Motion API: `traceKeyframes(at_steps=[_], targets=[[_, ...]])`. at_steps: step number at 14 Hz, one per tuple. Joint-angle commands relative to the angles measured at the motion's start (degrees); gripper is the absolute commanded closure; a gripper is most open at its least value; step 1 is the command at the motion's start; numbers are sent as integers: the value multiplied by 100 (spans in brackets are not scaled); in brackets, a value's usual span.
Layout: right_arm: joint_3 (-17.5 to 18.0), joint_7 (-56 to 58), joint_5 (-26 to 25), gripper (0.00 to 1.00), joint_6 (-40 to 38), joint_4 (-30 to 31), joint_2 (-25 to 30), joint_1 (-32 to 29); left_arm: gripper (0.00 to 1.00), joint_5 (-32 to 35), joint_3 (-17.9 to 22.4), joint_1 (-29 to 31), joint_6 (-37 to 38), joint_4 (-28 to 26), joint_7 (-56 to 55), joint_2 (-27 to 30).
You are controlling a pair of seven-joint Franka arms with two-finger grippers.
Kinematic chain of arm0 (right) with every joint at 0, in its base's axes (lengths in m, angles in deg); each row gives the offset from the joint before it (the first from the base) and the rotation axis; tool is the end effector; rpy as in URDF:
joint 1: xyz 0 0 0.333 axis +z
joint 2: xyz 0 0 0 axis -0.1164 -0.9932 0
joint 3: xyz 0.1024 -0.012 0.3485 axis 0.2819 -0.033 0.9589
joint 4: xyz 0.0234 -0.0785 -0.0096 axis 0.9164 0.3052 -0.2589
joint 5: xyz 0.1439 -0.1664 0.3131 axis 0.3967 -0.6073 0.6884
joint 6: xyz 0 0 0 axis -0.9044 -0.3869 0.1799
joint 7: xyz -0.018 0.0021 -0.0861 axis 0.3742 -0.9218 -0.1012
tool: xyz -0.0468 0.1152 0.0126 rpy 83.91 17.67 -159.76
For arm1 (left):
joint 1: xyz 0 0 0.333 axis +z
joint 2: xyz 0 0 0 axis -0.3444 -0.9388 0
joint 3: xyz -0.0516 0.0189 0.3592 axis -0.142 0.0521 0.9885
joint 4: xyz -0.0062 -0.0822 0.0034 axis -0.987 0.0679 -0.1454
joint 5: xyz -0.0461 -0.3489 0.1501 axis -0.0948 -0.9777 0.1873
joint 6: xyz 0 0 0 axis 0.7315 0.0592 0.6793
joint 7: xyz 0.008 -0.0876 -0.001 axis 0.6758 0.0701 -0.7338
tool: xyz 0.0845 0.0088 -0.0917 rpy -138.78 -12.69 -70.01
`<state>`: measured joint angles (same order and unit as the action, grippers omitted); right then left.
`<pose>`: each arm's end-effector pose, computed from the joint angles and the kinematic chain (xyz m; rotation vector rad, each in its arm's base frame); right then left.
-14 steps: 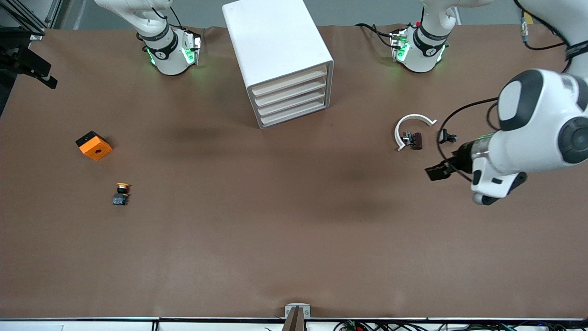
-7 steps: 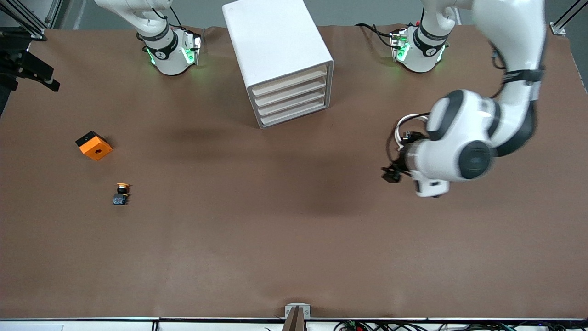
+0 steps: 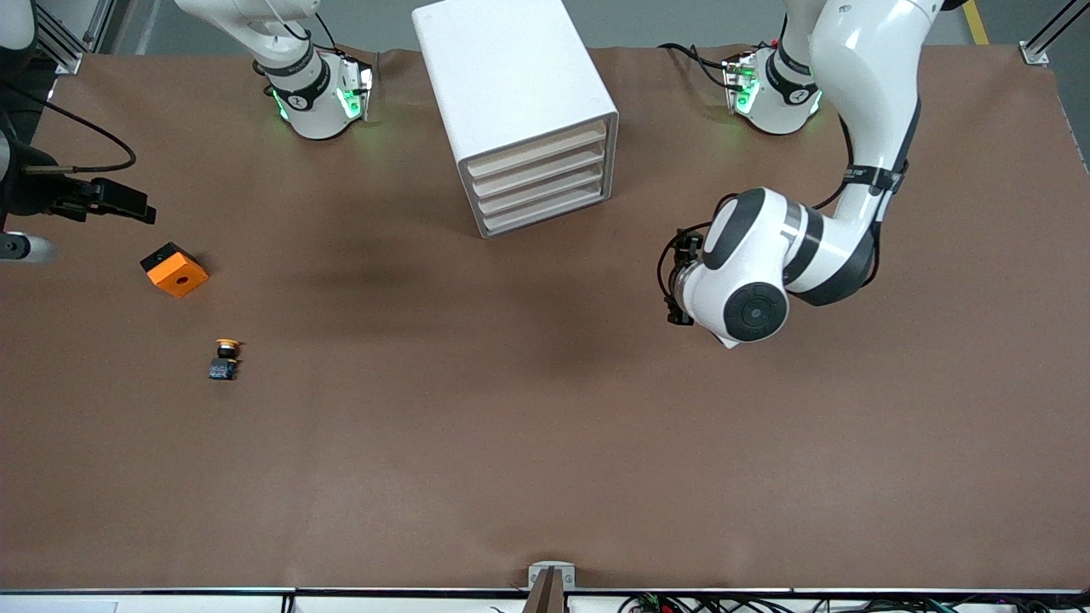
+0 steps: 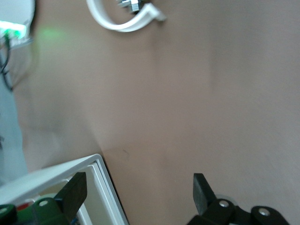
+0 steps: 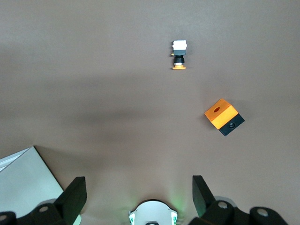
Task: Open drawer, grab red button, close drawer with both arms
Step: 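Move the left gripper toward the handle of a cabinet drawer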
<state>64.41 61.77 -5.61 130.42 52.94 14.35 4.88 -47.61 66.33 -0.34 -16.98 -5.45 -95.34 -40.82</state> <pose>0.5310 -0.0271 0.6167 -3.1000 0.0865 0.3417 0.5682 -0.3180 0.3427 -1.9127 -1.9304 0.5868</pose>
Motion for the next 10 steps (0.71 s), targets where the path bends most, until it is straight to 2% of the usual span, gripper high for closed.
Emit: traceKeyframes(at_steps=[1, 4, 8, 10], targets=[[-10, 49, -51, 0, -214, -145, -111, -22, 0, -64, 43, -70, 436, 82, -736, -224], [-10, 49, -288, 0, -198, -154, -129, -31, 0, -264, 25, -158, 728, 73, -894, -365], [-10, -170, -279, 0, -337, -145, -129, -57, 0, -1888, 25, -211, 719, 108, -1124, -558], [-1, -660, -209, 0, -312, -145, -129, -40, 0, -2522, 25, -237, 719, 82, -1124, -620]])
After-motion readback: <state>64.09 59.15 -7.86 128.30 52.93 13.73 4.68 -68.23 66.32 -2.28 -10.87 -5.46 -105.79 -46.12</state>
